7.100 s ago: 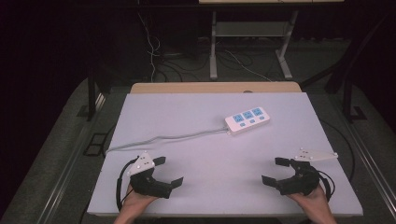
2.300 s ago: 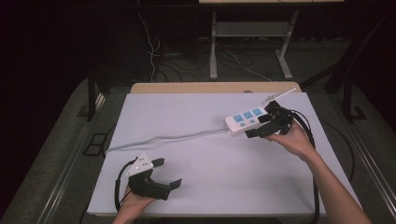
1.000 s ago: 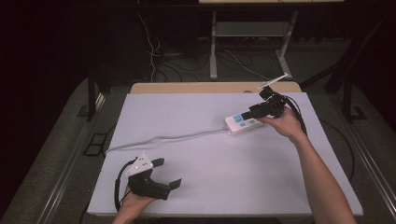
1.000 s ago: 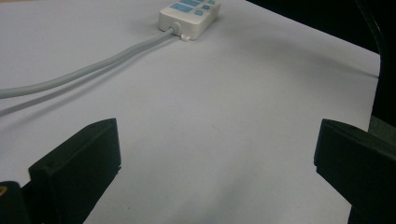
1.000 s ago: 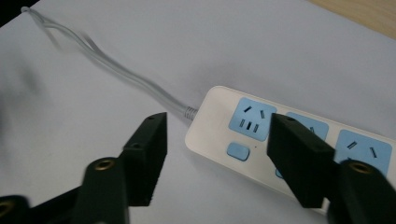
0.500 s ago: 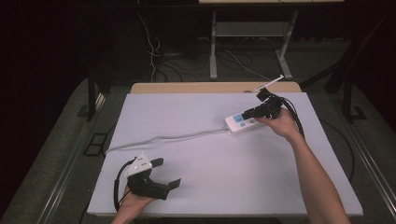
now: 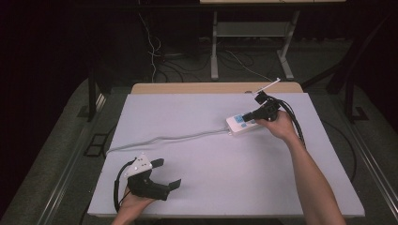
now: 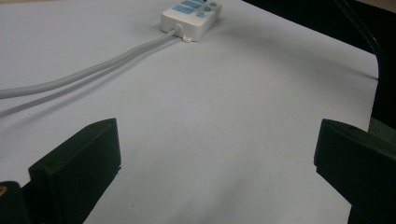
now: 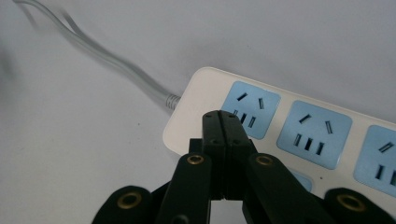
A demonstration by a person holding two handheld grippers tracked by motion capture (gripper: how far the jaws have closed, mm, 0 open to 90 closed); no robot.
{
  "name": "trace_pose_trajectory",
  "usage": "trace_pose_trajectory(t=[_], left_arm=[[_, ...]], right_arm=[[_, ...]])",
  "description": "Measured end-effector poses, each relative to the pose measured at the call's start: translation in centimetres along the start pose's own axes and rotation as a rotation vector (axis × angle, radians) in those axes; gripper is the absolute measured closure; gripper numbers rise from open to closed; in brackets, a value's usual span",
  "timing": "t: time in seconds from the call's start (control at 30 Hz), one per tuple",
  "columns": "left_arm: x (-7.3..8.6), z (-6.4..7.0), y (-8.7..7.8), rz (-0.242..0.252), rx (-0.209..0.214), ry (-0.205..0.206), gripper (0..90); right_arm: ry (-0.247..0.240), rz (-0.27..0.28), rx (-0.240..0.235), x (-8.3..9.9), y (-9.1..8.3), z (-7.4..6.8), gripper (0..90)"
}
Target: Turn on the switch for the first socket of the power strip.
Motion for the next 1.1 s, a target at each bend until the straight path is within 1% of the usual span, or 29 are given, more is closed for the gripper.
trace_pose_trajectory(t=[0.2, 0.3, 0.37, 0.53, 0.67, 0.87, 1.1], left_arm=[[0.0, 0.0, 0.0, 0.000, -0.002, -0.001, 0.0], [0.0, 0.0, 0.0, 0.001, -0.002, -0.001, 0.0], [0.0, 0.0, 0.0, 0.002, -0.003, -0.002, 0.0], [0.0, 0.0, 0.0, -0.001, 0.001, 0.000, 0.0], [0.1, 0.2, 0.2, -0.009, 0.004, 0.010, 0.0], [0.1, 0.3, 0.3, -0.011, 0.006, 0.009, 0.0], [0.1, 0.3, 0.3, -0.010, 0.005, 0.013, 0.0]], right_arm=[[-0.001, -0.010, 0.014, 0.1, 1.0, 0.2, 89.7], [-0.003, -0.027, 0.022, 0.2, 1.4, 0.2, 89.7], [-0.007, -0.046, 0.037, 0.3, 1.6, 0.3, 89.7], [-0.012, -0.029, 0.046, 0.6, 1.6, 0.3, 89.9], [-0.013, 0.003, 0.049, 1.0, 1.7, 0.3, 90.0], [-0.039, 0.043, 0.075, 1.4, 1.7, 0.1, 90.0], [-0.052, 0.055, 0.089, 1.6, 1.8, 0.0, 90.0]])
Point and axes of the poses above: each handheld gripper's, and its own axes: y roughly forward along the jaws, x roughly out of its underside, z roughly to its right, the point moved 4 cm from there along y, roughly forward along the jaws, and after that the axes turned 2 degrees about -y, right-handed, at the moved point
